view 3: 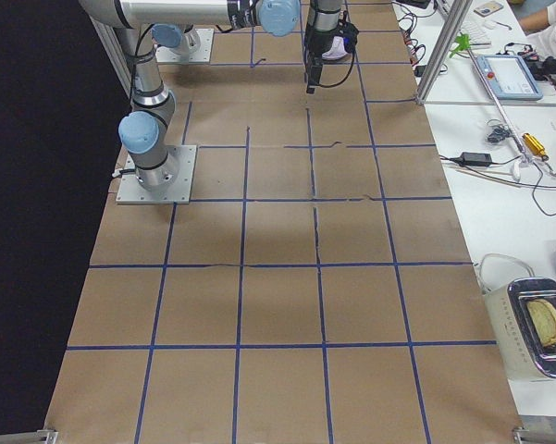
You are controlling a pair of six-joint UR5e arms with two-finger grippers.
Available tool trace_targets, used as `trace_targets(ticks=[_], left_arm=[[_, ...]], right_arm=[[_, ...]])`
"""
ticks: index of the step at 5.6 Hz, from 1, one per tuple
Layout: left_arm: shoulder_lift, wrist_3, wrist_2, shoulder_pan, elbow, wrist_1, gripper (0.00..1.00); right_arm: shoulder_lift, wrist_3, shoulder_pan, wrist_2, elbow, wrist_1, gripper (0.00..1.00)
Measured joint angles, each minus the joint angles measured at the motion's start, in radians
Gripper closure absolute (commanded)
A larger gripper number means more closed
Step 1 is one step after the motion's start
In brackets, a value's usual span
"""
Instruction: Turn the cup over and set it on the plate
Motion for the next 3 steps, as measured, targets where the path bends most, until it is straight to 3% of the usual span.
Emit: trace_targets(ticks=[3], left_arm=[[0.015,-0.027,-0.087,0.058,-0.018,0.072,0.02]], right_arm=[[0.0,0.0,0.0,0.0,0.0,0.0,0.0]])
